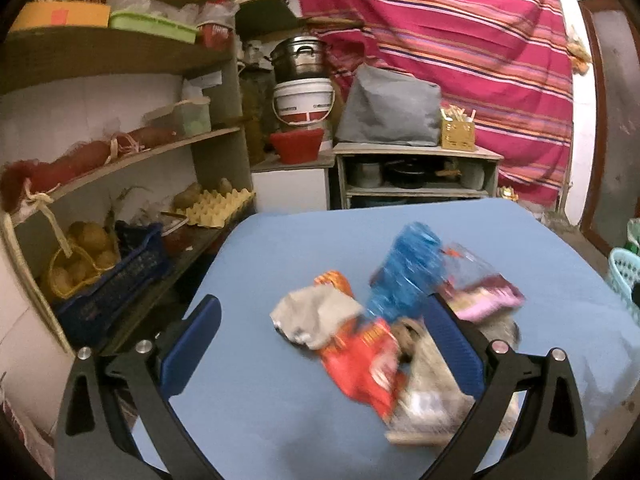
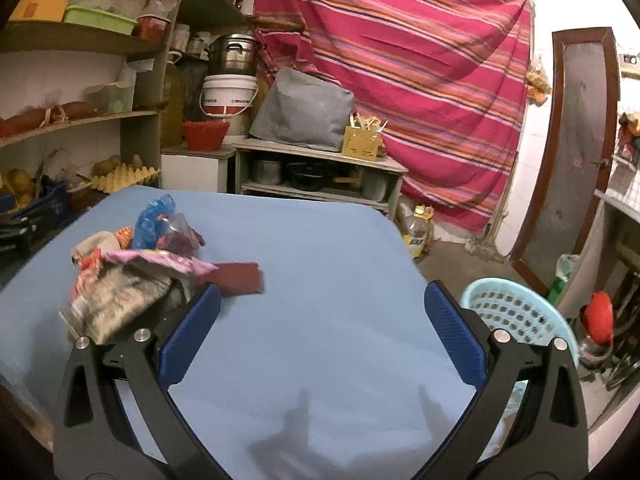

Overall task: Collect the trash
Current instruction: 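Grasp the pink wrapper with the right gripper while the left gripper grasps the white cloth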

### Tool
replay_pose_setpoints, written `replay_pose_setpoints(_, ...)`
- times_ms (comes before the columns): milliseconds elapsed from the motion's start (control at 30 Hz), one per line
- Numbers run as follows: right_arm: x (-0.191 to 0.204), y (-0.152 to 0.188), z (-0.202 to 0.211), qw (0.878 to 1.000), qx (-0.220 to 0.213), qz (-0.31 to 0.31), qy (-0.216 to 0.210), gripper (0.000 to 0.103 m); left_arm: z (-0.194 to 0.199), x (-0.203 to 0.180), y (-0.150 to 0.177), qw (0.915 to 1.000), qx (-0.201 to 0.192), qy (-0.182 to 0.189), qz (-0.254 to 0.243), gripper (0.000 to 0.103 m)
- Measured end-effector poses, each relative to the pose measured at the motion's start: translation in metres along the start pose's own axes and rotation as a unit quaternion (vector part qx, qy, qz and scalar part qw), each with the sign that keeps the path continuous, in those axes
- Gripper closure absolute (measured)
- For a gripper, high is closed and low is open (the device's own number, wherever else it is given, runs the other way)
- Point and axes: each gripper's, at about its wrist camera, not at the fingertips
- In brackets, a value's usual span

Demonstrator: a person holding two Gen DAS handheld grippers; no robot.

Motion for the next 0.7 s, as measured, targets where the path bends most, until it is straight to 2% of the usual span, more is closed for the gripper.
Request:
replay_pose_setpoints(100,0.015,-0.012,-0.014,1.0,0.018,-0.007,-0.022,0.004,-0.032,0.012,-0.015,0.9994,0.033,0.011,-0.009,0.004)
replay_pose_setpoints(333,0.069,-0.025,-0.056,0.997,0.061,0.018,-0.053,0.004,-0.076,0.047,-0.019,0.9985,0.052,0.013,0.009,0.004)
replay_pose_setpoints(467,0.089,-0.027,-0.068,0.995,0.068,0.021,-0.072,0.004,-0.086,0.064,-0.014,0.9984,0.051,-0.016,0.018,0.004)
replay_pose_setpoints(567,0.112,-0.041,-0.074,0.993,0.065,0.035,-0.089,0.004,-0.09,0.077,-0.017,0.9973,0.059,-0.004,0.043,0.004)
replay_pose_setpoints(700,0.144,-0.041,-0.087,0.988,0.085,0.066,-0.114,0.004,-0.084,0.078,-0.02,0.998,0.048,-0.004,0.041,0.004)
Point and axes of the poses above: each gripper's, at about its wrist camera, not at the fingertips, and z roughly against the way its jaws point, x to its left, y to its underside, and after that the axes turned 6 degrees about x, right-handed
